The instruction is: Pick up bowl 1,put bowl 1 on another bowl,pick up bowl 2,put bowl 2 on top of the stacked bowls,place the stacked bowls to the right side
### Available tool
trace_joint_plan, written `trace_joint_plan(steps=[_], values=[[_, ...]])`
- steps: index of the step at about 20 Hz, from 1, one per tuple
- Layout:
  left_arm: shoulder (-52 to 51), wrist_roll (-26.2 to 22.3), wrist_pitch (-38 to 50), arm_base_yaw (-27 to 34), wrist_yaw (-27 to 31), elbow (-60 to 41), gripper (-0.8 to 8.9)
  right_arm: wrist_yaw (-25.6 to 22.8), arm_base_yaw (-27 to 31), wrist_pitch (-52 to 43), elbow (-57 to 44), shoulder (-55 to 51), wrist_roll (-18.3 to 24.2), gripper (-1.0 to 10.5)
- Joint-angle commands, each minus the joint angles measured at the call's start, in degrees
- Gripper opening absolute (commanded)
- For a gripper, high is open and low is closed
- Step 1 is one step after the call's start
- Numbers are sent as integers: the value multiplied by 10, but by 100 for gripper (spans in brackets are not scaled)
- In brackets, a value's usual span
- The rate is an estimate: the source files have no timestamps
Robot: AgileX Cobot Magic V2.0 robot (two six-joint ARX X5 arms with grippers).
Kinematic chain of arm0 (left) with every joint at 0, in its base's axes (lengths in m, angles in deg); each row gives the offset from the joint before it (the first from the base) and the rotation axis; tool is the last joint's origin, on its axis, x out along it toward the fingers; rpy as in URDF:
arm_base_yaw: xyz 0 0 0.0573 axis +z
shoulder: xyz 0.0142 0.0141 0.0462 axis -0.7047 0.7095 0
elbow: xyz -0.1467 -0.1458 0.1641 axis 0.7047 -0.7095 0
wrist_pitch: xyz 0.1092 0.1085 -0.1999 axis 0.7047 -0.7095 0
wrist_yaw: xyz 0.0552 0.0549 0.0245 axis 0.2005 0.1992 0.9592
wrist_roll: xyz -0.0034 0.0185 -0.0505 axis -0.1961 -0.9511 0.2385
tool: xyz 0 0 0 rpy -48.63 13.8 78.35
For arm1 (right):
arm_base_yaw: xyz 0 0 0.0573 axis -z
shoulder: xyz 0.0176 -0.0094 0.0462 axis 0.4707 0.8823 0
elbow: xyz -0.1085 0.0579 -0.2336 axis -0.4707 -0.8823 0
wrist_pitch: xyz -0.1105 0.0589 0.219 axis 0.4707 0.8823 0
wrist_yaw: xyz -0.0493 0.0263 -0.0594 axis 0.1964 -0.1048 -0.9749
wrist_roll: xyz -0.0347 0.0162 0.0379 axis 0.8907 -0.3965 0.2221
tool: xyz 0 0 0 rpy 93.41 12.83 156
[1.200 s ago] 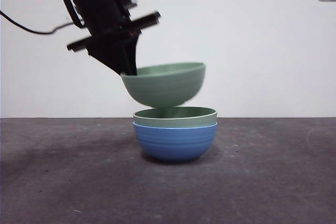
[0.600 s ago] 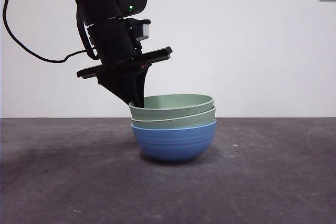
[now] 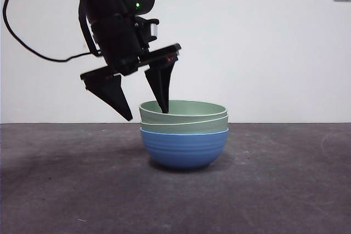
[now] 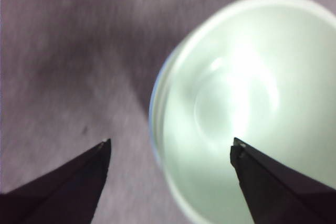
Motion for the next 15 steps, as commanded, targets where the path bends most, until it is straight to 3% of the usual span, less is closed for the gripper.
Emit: trace_joint_plan(steps=[1, 4, 7, 8, 12, 15], values=[[-2, -31, -63, 0, 1, 56, 380, 34, 0, -4, 0, 9, -4, 262], [-16, -58, -162, 0, 4, 141, 380, 36, -1, -17, 0, 36, -6, 265], [-45, -87, -251, 0, 16, 213, 380, 37, 0, -35, 0, 85, -11, 483], [-59, -96, -275, 0, 16, 230, 380, 38, 0, -45, 0, 104, -11, 508], [-141, -105, -304, 0, 16, 245, 379, 80, 0, -101, 0, 199, -29, 507], [-206, -106, -316, -1, 16, 245, 378, 85, 0, -142, 0, 281, -51, 507]])
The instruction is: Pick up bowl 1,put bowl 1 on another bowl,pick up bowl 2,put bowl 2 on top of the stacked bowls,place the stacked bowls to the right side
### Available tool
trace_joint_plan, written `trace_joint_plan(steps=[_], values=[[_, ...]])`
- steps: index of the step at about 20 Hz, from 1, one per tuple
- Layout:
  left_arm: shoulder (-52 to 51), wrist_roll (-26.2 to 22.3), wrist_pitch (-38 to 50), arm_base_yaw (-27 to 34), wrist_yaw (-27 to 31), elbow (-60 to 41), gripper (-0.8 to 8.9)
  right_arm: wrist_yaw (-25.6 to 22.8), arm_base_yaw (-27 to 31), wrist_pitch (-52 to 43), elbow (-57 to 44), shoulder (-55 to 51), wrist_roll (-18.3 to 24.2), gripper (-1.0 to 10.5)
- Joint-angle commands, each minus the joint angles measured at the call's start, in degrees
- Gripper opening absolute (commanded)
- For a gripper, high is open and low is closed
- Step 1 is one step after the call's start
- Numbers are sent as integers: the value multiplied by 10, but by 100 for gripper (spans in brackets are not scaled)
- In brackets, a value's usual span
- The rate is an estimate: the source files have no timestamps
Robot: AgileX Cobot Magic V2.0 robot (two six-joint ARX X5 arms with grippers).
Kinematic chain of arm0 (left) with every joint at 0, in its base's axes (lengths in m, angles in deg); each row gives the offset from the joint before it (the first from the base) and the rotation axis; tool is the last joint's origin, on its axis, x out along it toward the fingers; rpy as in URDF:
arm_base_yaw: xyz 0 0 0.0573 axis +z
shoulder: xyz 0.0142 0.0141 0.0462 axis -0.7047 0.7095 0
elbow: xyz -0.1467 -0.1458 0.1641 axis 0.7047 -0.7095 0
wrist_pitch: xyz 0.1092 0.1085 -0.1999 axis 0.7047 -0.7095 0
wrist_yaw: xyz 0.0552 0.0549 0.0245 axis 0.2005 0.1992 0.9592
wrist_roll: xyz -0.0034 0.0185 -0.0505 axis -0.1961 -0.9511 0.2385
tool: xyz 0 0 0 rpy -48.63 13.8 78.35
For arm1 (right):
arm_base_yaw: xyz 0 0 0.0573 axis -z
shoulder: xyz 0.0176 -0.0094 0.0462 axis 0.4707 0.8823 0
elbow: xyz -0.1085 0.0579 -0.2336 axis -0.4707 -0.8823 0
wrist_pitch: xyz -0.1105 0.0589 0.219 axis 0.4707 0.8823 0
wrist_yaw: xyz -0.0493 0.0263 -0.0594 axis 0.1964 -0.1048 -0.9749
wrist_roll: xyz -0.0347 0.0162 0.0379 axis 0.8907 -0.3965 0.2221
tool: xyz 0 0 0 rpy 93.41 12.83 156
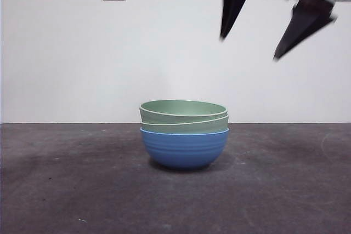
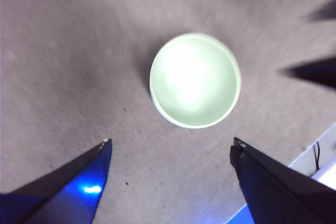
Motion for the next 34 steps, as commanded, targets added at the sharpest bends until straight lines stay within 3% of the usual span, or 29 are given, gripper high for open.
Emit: trace_joint_plan(steps=[1, 15, 24, 30, 34], values=[[-45, -9, -9, -1, 2, 0, 378, 16, 0, -23, 0, 61, -26, 506], [-136, 5, -31, -2, -4, 0, 378, 45, -10, -113, 0, 216, -68, 489], [-139, 6, -31, -3, -3, 0, 378, 44, -16, -119, 0, 219, -69, 113], [-139, 6, -31, -3, -4, 0, 378, 44, -16, -119, 0, 219, -68, -12], [-139, 6, -31, -3, -3, 0, 378, 44, -16, -119, 0, 219, -67, -12]])
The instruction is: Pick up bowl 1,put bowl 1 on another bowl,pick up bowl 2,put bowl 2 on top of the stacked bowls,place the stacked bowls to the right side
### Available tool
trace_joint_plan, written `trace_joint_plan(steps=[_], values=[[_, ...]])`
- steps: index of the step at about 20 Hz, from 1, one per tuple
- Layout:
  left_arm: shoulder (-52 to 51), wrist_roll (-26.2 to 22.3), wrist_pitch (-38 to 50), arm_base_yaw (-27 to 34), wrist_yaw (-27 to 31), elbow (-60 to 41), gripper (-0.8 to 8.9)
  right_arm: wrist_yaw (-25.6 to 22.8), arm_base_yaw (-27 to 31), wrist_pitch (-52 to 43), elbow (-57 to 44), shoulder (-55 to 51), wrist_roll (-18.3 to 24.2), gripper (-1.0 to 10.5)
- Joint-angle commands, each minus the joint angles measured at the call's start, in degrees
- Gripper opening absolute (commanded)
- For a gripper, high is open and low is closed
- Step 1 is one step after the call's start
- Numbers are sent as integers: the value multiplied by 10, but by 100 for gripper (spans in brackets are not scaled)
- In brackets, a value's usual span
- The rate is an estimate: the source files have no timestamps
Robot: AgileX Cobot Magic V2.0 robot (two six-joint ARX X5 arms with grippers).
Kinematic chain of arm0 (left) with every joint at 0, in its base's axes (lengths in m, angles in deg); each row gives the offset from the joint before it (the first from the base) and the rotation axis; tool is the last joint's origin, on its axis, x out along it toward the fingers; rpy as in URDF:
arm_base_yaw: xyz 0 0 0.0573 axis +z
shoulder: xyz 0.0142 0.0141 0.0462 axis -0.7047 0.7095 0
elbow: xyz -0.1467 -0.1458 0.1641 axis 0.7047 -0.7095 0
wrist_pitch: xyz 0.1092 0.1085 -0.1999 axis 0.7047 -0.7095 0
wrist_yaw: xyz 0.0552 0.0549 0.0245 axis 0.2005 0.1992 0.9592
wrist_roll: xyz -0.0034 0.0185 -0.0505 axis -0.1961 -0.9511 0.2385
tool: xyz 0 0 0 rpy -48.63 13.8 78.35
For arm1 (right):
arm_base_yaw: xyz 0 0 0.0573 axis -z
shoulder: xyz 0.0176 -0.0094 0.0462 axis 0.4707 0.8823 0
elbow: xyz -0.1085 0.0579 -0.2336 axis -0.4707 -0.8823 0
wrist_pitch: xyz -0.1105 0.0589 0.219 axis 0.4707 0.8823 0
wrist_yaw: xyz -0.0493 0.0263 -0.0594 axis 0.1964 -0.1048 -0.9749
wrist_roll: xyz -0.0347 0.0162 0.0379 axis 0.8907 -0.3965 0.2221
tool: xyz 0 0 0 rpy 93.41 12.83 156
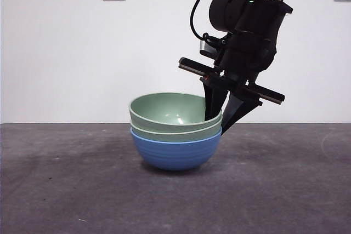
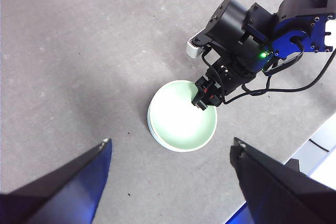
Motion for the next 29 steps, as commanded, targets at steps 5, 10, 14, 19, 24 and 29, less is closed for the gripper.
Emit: trace_joint_plan(steps=[5, 10, 14, 19, 24, 29], values=[[-2, 2, -27, -3, 0, -1, 378, -1, 3, 11, -4, -16, 11, -12], [-2, -2, -27, -3, 0, -1, 378, -5, 61, 25, -4, -83, 28, -13], [-2, -1, -27, -5, -1, -1, 378, -11, 147, 74, -4, -93, 57, -12], [-2, -1, -26, -9, -1, -1, 378, -34, 209, 76, -4, -89, 75, -13], [-2, -1, -26, -9, -1, -1, 378, -34, 236, 76, -4, -64, 86, -13], [-2, 2, -26, -9, -1, -1, 377, -34, 236, 76, -4, -29, 88, -13]])
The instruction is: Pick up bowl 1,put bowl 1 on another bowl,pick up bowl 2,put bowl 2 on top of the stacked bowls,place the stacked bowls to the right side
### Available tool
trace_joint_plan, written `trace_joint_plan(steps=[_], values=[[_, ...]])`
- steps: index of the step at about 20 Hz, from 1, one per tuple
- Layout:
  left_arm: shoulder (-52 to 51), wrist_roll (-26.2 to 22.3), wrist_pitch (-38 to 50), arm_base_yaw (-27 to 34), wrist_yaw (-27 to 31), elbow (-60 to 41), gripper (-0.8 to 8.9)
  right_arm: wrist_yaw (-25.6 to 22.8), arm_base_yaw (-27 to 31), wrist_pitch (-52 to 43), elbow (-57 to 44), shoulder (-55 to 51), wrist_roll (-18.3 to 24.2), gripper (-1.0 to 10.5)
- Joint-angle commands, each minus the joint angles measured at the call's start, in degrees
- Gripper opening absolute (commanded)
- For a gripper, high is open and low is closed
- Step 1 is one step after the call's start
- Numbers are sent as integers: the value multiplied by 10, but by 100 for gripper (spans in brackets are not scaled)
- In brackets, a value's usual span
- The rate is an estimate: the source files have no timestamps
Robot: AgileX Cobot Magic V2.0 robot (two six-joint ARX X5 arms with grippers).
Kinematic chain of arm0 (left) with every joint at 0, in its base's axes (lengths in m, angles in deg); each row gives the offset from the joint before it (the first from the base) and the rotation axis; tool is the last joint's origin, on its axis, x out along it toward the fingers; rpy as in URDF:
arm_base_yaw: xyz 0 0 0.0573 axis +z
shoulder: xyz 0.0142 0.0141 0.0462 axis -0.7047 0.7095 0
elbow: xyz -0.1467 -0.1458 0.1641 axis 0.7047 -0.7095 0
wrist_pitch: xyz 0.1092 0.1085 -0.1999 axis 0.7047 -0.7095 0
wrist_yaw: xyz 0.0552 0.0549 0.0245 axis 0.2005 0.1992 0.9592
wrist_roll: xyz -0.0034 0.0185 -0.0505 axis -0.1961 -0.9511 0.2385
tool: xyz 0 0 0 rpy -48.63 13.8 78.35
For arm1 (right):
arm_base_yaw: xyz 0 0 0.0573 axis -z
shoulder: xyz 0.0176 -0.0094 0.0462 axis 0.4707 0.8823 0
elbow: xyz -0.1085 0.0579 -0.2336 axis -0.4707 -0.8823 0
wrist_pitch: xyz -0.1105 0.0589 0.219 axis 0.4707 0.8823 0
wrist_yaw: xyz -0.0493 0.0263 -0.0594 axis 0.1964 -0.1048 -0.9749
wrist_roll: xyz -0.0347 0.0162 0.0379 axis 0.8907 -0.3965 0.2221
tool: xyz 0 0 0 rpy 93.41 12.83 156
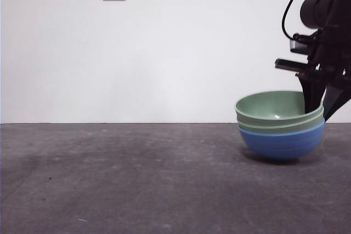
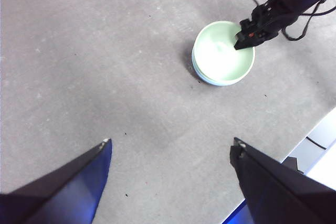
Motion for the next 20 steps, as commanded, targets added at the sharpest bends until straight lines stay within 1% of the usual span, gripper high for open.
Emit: trace_joint_plan(steps=[1, 5, 7, 8, 10, 12, 14, 16, 18, 20], values=[[-2, 2, -26, -2, 0, -1, 377, 3, -2, -5, -1, 19, 4, -13], [-2, 2, -26, -2, 0, -1, 377, 2, -2, -4, -1, 30, 10, -12], [-2, 2, -24, -2, 0, -1, 377, 0, 0, -2, -1, 30, 12, 16], [-2, 2, -23, -2, 0, -1, 377, -1, 1, 4, -1, 30, 12, 74], [-2, 2, -24, -2, 0, -1, 377, -20, 2, 12, -1, 30, 14, 193], [-2, 2, -24, -2, 0, -1, 377, -25, 6, 23, -1, 30, 23, 200], [-2, 2, -24, -2, 0, -1, 377, -24, 8, 23, -1, 30, 23, 201], [-2, 2, -24, -2, 0, -1, 377, -24, 8, 23, -1, 30, 36, 202], [-2, 2, -24, -2, 0, -1, 377, -24, 8, 23, -1, 23, 42, 253], [-2, 2, -24, -2, 1, -1, 377, -24, 9, 24, -1, 1, 49, 263]])
